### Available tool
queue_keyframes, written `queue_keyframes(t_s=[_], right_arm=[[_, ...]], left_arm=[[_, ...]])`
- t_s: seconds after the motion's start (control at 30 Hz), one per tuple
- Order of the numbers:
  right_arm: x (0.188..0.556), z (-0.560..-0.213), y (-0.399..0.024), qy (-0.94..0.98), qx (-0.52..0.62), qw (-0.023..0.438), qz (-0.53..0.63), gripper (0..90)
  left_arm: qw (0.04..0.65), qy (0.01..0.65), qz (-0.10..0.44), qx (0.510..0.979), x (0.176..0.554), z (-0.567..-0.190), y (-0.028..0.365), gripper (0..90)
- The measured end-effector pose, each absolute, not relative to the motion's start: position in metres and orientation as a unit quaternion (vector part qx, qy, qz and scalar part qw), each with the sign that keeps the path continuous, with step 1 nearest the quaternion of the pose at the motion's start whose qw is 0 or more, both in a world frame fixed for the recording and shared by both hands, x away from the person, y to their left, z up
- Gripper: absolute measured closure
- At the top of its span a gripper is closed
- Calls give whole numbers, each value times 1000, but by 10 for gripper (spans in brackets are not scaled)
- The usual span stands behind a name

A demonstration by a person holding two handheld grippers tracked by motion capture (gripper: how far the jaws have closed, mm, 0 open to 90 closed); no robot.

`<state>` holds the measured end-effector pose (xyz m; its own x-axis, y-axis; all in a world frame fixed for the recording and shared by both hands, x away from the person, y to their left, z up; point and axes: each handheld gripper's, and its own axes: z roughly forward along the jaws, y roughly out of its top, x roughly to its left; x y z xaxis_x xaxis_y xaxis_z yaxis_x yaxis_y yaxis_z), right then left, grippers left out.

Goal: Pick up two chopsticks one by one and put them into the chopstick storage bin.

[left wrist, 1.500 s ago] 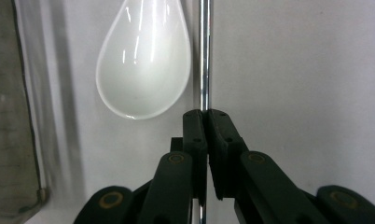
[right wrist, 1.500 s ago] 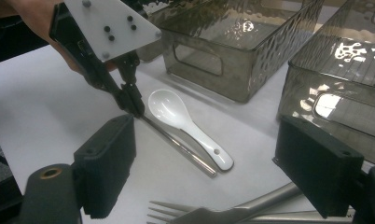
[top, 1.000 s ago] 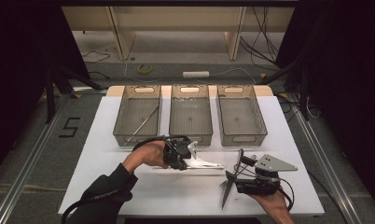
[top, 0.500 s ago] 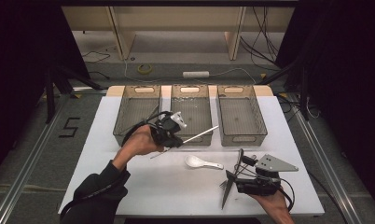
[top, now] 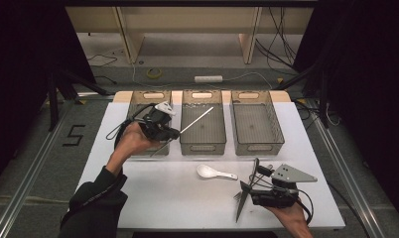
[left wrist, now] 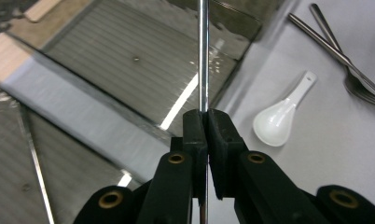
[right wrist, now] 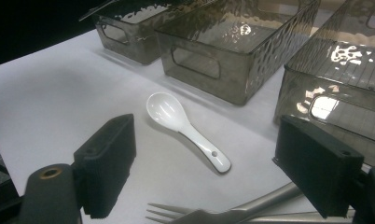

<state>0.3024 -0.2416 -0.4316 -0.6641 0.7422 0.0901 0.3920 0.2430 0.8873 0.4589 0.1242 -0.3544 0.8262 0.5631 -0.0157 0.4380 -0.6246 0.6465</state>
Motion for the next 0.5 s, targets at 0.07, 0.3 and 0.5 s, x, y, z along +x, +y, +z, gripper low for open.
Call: queue_keyframes(t_s=[0.07,0.3,0.5], right_arm=[[302,-432,-242,768,369,178,492,212],[303,-432,-241,768,369,177,493,212],[303,-432,-241,769,368,178,492,212]], left_arm=[[333,291,99,891,461,-354,130,858],[344,328,108,873,471,-354,150,857],[364,360,124,850,478,-349,174,858]])
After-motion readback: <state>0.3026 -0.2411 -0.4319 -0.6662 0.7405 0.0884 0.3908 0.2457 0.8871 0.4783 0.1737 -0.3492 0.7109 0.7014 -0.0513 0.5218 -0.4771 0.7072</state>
